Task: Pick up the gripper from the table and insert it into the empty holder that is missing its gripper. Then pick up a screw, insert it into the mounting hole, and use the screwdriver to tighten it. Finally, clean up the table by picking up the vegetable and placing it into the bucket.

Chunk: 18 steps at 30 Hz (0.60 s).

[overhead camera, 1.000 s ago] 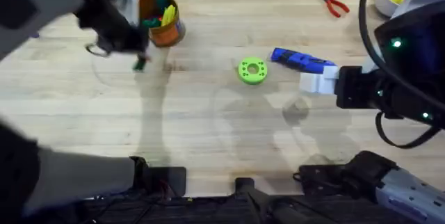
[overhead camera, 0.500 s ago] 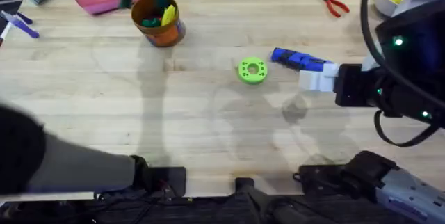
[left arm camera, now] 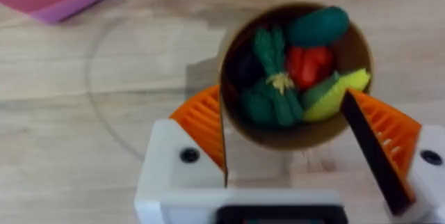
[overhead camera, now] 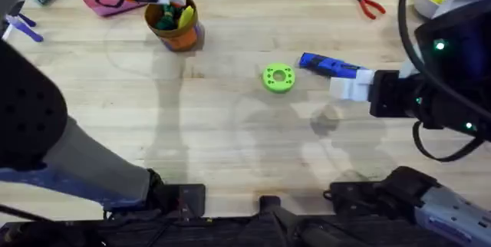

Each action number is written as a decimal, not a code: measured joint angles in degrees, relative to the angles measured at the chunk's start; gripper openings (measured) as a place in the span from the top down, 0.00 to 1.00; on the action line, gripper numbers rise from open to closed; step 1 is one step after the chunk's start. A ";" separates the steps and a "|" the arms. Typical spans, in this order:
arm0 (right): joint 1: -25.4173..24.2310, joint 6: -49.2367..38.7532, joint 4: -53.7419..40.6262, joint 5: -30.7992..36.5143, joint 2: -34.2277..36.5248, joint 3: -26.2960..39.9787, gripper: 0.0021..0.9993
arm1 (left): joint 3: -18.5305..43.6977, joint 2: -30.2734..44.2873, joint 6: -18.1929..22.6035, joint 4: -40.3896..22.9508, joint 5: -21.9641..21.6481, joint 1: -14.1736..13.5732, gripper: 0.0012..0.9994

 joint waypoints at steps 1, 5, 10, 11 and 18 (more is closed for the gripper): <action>0.00 0.00 -0.02 0.00 -0.02 0.00 0.01 | 0.00 -0.60 -0.01 -1.42 0.00 -0.04 0.02; 0.00 0.00 0.02 0.01 -0.02 0.00 0.01 | 0.00 -4.21 -0.01 -7.04 0.00 -0.43 0.01; 0.00 0.00 0.02 0.00 -0.02 0.00 0.01 | -0.59 -11.78 -0.02 -13.20 -0.11 -1.92 0.01; 0.00 0.00 0.02 0.00 -0.02 0.00 0.01 | -1.50 -13.66 -0.06 -13.38 -0.16 -2.39 0.01; 0.00 0.00 0.04 0.00 -0.02 0.00 0.01 | -19.71 -31.93 -4.11 -12.90 -0.22 -6.57 0.01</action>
